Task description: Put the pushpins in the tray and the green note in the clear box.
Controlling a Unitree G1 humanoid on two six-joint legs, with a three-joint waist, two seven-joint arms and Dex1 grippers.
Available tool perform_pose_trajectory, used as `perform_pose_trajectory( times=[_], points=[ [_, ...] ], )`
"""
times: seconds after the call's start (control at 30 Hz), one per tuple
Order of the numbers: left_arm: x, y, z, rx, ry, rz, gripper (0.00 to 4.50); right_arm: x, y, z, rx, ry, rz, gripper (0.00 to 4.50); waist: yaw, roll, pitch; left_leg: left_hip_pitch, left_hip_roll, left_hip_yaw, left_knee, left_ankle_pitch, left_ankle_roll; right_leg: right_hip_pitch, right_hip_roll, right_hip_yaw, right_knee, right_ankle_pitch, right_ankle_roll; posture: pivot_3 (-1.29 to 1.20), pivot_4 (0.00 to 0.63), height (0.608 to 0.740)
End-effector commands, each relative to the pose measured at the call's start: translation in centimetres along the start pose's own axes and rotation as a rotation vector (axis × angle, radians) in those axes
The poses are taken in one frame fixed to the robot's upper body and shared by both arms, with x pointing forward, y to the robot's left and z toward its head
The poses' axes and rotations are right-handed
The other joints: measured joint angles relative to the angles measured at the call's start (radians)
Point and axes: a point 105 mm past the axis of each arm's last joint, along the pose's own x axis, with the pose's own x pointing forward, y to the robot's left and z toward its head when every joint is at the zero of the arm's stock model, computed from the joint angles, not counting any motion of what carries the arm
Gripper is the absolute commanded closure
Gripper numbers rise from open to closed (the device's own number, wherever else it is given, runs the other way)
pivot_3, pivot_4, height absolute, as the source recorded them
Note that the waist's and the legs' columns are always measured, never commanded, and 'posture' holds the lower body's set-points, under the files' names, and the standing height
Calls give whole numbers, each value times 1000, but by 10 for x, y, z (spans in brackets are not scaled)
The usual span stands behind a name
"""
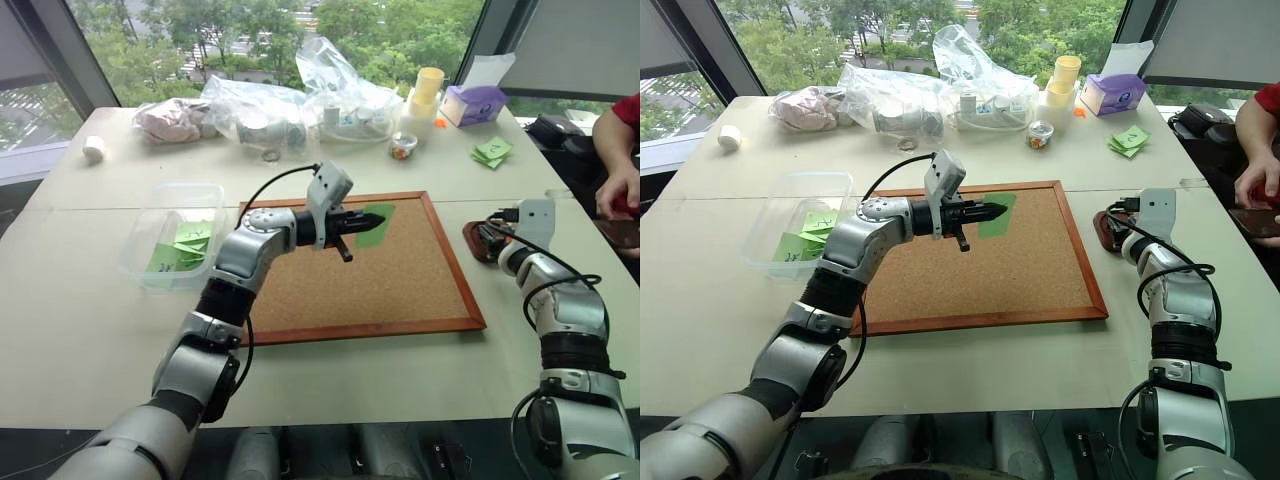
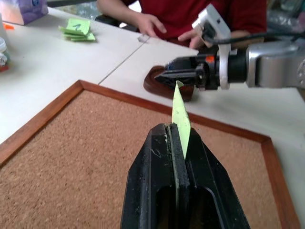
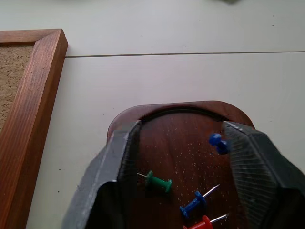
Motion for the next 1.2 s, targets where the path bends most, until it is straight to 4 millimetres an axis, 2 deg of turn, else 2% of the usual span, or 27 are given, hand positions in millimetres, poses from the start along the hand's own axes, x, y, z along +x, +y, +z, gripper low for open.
perform_pose_trajectory(
  times=[0.03,0.27,0.5,0.6,0.67,0.7,0.77,0.83,0.87,0.93,1.03,1.13,1.2],
  points=[
    [-2,-10,6,171,47,-66,4500,-3,-7,23,13,-77,-16,71,-1,0,0,0,0,0,0,0,0,0,0,0,0,0,0,0,150,738],
    [-10,-8,1,265,112,-90,4500,-6,-8,26,49,-91,-13,71,-1,0,0,0,0,0,0,0,0,0,1,0,0,0,0,0,150,738],
    [-15,-6,5,311,127,-101,4500,-12,-5,40,62,-151,7,71,0,0,0,0,0,0,0,0,0,0,0,0,0,0,0,0,150,738],
    [-27,-5,15,289,94,-107,4500,-24,18,71,14,-250,140,71,-1,1,1,0,0,0,0,0,0,0,0,0,0,0,0,0,150,738],
    [-40,-1,28,256,51,-93,4500,-36,46,88,-23,-292,294,71,-4,2,1,0,0,0,0,0,0,0,1,0,0,0,0,0,150,738],
    [-54,7,40,230,19,-50,4500,-48,70,96,-44,-312,434,71,-4,2,1,0,1,0,0,0,0,-1,1,0,1,0,0,0,150,738],
    [-78,20,58,196,-19,31,4500,-71,107,103,-82,-321,650,71,-9,4,2,0,2,-1,0,0,0,-1,2,0,1,0,0,0,150,738],
    [-100,31,69,172,-21,122,4500,-91,132,103,-121,-305,813,71,-10,4,2,0,2,-2,0,0,0,-1,3,0,1,0,0,0,150,738],
    [-120,40,72,159,12,208,4500,-104,146,101,-153,-290,913,71,-9,4,2,0,2,-3,0,0,0,-1,3,-1,1,0,0,0,150,738],
    [-146,51,73,145,71,326,4500,-119,161,98,-195,-267,1024,71,-4,3,2,0,2,-3,0,0,0,-1,2,-1,1,0,0,0,150,738],
    [-208,74,59,113,262,610,4500,-126,178,94,-252,-246,1125,71,-1,1,3,-1,1,-2,0,-1,1,0,0,-1,1,0,0,0,150,738],
    [-244,80,50,70,333,752,4500,-125,186,91,-269,-234,1163,71,4,-2,5,-1,1,-2,0,-2,4,0,0,-1,1,0,0,0,150,738],
    [-258,82,43,53,371,808,4500,-123,189,88,-273,-226,1174,71,8,-3,6,-1,0,-2,1,-2,4,0,0,-2,1,0,0,0,150,738]
  ],
)
